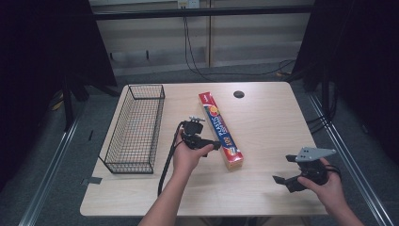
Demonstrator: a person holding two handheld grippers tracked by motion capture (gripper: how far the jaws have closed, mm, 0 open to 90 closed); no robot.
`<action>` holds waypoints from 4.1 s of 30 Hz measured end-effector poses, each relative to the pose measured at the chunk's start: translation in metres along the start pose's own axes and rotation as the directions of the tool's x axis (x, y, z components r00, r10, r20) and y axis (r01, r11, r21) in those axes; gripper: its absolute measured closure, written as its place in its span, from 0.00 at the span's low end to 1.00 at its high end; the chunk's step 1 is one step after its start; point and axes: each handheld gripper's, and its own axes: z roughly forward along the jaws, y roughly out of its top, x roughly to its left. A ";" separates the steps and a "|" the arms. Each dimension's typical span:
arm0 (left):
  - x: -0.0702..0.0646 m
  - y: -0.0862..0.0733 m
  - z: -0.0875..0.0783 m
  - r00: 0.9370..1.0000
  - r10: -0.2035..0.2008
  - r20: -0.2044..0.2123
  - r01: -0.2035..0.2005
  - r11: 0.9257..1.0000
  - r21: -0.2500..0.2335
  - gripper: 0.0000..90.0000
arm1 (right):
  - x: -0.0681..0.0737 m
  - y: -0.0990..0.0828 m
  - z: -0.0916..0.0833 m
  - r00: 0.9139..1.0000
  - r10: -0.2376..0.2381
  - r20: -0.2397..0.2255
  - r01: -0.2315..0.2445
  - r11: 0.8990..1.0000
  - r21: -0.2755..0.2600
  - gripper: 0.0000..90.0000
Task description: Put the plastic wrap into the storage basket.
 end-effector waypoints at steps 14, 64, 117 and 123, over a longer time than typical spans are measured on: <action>-0.012 0.029 0.022 0.999 -0.033 -0.019 0.033 0.999 -0.011 0.02 | 0.000 0.001 -0.003 1.000 0.003 0.001 -0.003 1.000 -0.012 0.07; -0.005 0.056 0.078 0.985 -0.087 -0.150 0.091 0.996 0.014 0.07 | -0.003 -0.001 -0.002 1.000 -0.018 0.015 0.018 0.999 -0.026 0.06; 0.013 0.029 0.031 0.976 -0.076 -0.206 0.124 0.965 0.231 0.46 | 0.000 -0.004 0.000 0.999 -0.043 -0.013 0.043 0.999 -0.005 0.06; 0.014 0.028 0.030 0.976 -0.075 -0.203 0.121 0.966 0.226 0.45 | 0.001 -0.003 0.001 0.999 -0.041 -0.016 0.041 0.999 -0.006 0.06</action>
